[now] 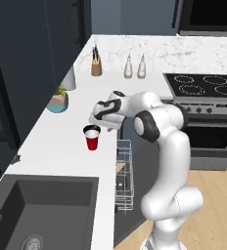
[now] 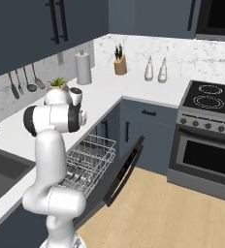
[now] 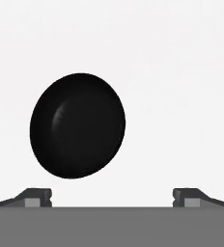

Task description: Pick up the cup and bowl from the counter, place them in the dishwasher, and close the dishwasher door.

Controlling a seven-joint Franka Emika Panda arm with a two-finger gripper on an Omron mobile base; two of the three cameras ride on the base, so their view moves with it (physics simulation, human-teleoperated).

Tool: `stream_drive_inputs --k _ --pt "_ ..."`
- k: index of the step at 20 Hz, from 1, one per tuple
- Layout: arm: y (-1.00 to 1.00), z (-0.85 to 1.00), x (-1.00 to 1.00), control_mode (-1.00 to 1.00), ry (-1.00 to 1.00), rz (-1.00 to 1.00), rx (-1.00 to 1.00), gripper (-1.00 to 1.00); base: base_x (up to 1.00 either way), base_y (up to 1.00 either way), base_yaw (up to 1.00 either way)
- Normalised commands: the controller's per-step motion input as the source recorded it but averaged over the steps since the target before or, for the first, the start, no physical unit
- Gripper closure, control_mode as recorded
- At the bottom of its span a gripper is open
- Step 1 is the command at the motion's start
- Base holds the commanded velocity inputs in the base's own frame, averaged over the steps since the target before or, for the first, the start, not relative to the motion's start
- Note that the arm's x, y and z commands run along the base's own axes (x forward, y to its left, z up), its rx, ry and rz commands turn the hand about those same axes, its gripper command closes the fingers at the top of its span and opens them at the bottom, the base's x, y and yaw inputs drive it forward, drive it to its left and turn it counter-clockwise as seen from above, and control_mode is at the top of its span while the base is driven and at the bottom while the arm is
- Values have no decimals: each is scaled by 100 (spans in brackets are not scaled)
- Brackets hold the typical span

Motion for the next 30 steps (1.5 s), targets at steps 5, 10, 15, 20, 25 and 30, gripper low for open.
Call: stream_drive_inputs --k 5,10,15,20,25,30 --pt "3 -29 34 -100 9 -1 0 -100 0 0 0" --pt "12 -31 36 -100 8 -3 -2 -100 0 0 0" --pt "18 -29 33 -100 5 -3 -2 -100 0 0 0" --pt "11 -38 20 -100 10 -2 -2 100 0 0 0" --pt "1 -53 1 -100 6 0 0 100 0 0 0" --pt "-18 -86 -30 -100 -1 0 0 100 0 0 0"
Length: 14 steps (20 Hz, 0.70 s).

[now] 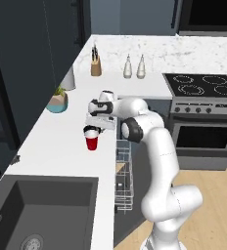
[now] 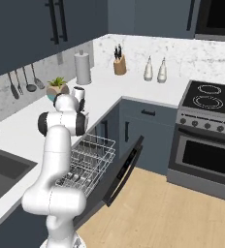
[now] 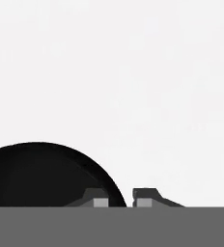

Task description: Pick up the cup and bowl from the counter, place them in the dishwasher, and close the dishwasher door.

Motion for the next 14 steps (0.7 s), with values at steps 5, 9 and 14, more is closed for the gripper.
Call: stream_drive_inputs --k 5,9,14 --pt "-20 -13 -5 -100 -13 0 3 100 0 0 0" --pt "-65 0 -38 -100 -21 -4 10 100 0 0 0" --pt "-98 0 -94 -100 -19 -9 11 100 0 0 0"
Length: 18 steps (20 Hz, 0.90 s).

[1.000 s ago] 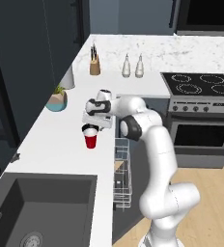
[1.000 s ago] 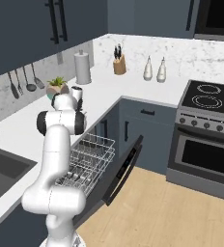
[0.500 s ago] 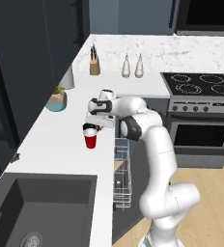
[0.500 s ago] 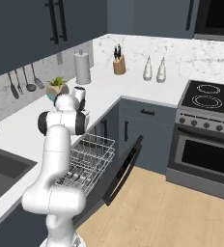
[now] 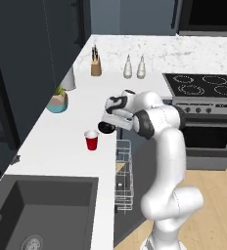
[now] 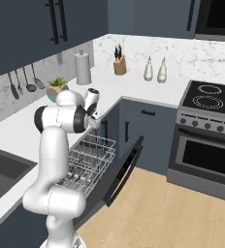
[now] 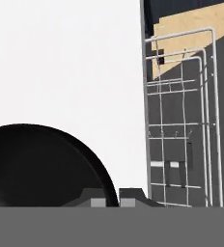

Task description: Pick up the cup and bowl from the counter, place them in the dishwasher, and close the dishwasher door.

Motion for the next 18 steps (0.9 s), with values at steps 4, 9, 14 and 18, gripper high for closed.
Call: stream_drive_inputs --k 4,9,14,18 --pt "-92 0 -100 -100 -31 -1 12 100 0 0 0" --pt "-78 26 -100 -100 -20 -1 9 100 0 0 0" --pt "-62 18 -62 -100 4 -8 2 100 0 0 0" --pt "-28 2 -1 -100 31 -10 6 100 0 0 0"
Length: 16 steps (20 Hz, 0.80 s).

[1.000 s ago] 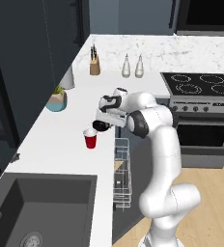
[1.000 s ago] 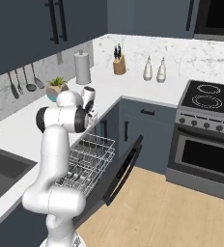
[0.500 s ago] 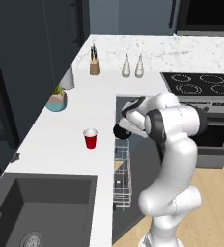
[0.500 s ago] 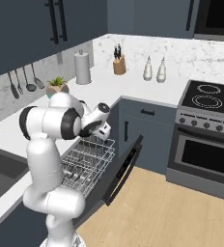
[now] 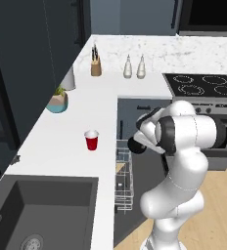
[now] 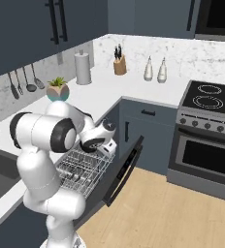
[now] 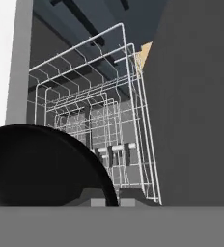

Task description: Pick up the cup and bowl from the counter, place them in the dishwasher, and close the dishwasher door.

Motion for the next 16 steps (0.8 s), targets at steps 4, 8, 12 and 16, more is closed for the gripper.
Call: stream_drive_inputs --k 4,8,12,16 --pt "-18 0 3 -100 19 -13 15 100 0 0 0" --pt "1 -17 8 -100 0 -5 21 100 0 0 0" --pt "20 -33 29 -100 0 0 12 100 0 0 0" --pt "28 -42 47 -100 9 0 -5 100 0 0 0"
